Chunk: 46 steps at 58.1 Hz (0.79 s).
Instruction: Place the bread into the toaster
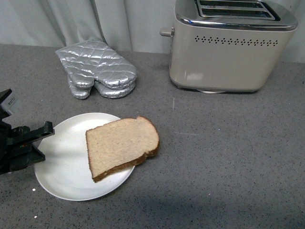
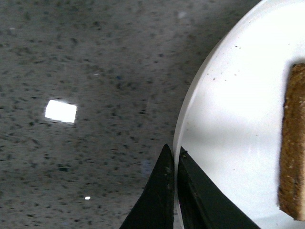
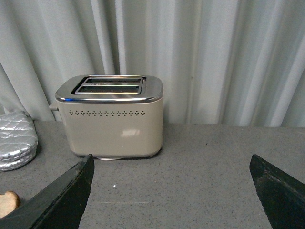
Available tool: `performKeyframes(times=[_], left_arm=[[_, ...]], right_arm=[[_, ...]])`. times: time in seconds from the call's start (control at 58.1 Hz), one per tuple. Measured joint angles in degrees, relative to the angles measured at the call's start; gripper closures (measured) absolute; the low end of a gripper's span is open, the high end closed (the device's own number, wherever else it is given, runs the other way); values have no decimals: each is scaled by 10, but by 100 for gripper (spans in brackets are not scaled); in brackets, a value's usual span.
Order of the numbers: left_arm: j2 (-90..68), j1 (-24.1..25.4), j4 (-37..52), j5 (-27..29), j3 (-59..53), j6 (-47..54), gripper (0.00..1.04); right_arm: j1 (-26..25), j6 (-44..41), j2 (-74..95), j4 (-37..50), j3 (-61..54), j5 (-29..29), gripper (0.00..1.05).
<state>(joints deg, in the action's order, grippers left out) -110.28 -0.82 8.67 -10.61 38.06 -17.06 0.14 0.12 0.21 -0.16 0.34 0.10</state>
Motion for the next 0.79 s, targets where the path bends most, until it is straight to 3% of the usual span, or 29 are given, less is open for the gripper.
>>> performKeyframes(times=[0.224,0.448,0.792], left_arm=[[2,-91,-1,-5,45,-73,102],[-79,-212,-26,-7,170,-139,102],[-197,-311,-79,-5,329,-191,102]], right_arm=[[0,0,0,0,0,0,10],[0,0,0,0,0,0,10],[0,0,0,0,0,0,10]])
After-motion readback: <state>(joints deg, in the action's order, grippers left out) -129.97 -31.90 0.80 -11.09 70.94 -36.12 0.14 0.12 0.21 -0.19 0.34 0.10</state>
